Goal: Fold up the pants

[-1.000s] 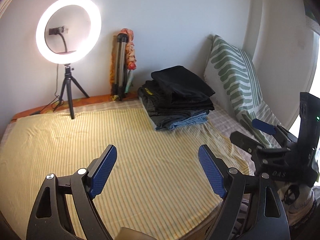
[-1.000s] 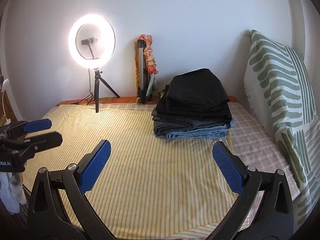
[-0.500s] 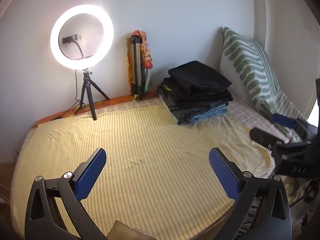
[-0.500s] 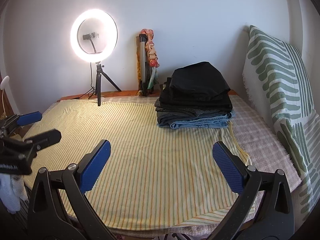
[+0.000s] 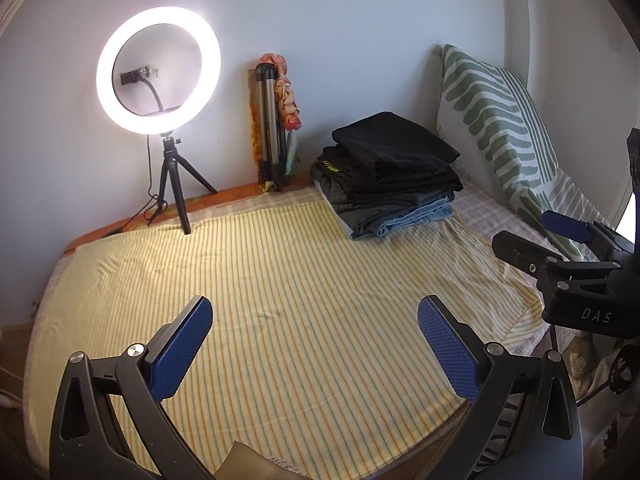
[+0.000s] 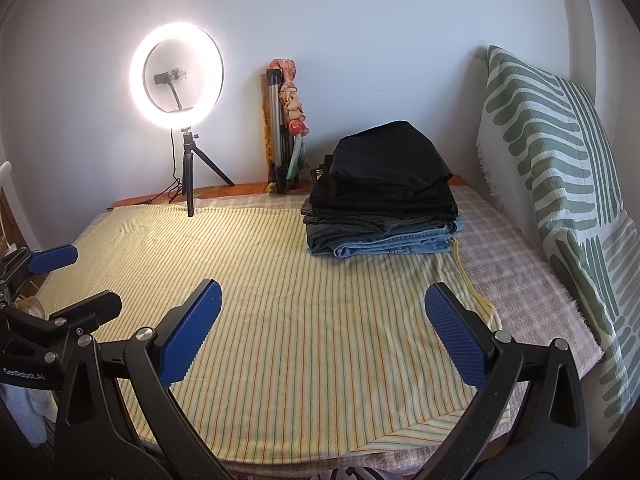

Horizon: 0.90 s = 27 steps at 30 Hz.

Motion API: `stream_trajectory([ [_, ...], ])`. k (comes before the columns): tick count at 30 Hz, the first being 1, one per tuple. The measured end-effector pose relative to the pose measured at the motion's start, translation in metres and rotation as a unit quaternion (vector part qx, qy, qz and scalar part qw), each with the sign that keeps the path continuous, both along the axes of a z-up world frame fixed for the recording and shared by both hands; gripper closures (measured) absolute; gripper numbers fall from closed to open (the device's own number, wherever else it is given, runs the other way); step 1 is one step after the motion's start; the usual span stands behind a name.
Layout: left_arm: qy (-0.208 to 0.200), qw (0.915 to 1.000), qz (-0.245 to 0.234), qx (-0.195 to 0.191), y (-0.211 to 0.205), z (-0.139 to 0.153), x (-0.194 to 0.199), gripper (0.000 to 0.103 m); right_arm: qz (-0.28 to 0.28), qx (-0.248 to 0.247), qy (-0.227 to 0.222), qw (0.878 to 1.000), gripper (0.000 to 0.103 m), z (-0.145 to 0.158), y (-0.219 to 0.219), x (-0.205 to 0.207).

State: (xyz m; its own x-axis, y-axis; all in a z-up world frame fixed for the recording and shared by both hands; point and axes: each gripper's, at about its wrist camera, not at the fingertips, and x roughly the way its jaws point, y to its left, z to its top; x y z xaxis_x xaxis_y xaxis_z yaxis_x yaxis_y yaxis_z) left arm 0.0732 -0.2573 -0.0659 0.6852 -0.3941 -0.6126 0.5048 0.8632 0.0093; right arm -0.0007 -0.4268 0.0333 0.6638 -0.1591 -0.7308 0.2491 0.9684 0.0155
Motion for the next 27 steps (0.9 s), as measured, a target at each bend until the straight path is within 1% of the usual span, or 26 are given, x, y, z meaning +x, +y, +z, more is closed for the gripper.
stream_trajectory([
  [12, -0.006, 0.9999, -0.005, -0.012, 0.0, 0.009, -0.006, 0.001, -0.001, 0.0, -0.002, 1.0, 0.0, 0.001, 0.001, -0.003],
  [27, -0.008, 0.9998, -0.007, -0.016, 0.0, 0.011, -0.009, 0.001, -0.003, 0.007, -0.002, 1.0, 0.0, 0.001, 0.003, -0.004],
])
